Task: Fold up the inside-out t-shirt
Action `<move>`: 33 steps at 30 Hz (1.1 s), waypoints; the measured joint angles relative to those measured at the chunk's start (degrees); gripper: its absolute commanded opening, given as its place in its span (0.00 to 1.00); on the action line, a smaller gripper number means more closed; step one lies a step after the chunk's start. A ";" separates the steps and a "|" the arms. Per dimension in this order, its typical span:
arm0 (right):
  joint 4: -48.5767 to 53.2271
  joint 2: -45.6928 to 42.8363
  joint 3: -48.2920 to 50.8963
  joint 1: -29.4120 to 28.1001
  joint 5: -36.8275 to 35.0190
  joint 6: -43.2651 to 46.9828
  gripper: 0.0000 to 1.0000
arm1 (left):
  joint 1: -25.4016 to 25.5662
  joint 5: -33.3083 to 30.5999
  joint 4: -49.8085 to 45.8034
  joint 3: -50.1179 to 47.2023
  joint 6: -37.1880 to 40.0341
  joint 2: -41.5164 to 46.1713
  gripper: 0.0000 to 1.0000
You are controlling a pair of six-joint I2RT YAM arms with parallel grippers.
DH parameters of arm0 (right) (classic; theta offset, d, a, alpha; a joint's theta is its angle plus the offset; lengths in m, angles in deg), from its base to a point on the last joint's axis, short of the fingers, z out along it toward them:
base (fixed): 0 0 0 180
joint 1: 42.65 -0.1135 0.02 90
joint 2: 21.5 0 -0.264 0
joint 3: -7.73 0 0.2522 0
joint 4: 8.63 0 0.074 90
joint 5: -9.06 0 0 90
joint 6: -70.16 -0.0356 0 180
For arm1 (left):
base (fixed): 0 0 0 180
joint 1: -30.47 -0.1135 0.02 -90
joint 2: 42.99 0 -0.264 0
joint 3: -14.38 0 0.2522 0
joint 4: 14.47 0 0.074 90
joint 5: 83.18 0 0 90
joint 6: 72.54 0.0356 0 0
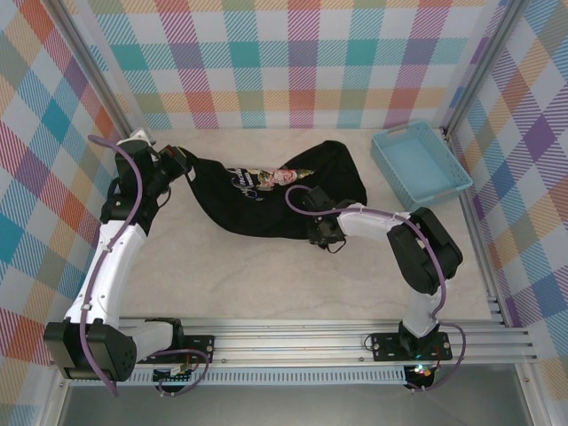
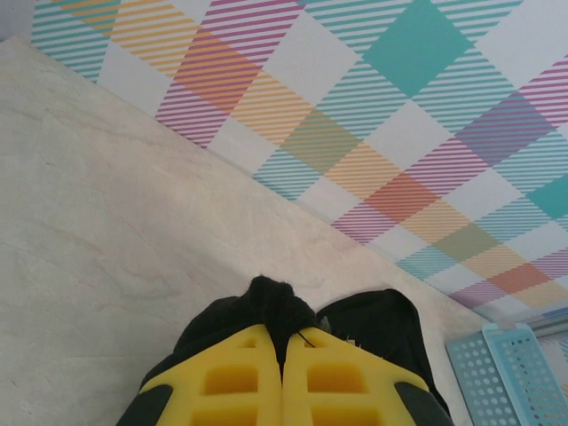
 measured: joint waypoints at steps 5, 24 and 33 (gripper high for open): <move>0.87 -2.12 1.66 3.06 -0.63 1.11 0.11 | -0.66 -1.92 -0.07 -0.02 0.15 0.09 0.00; 4.79 -27.50 8.31 30.25 3.52 6.27 0.03 | -3.41 -3.72 4.72 -14.53 -2.99 -0.42 0.00; 3.80 -26.95 12.48 30.25 7.50 6.69 0.04 | -3.67 -1.49 8.94 -31.21 -5.14 -4.44 0.49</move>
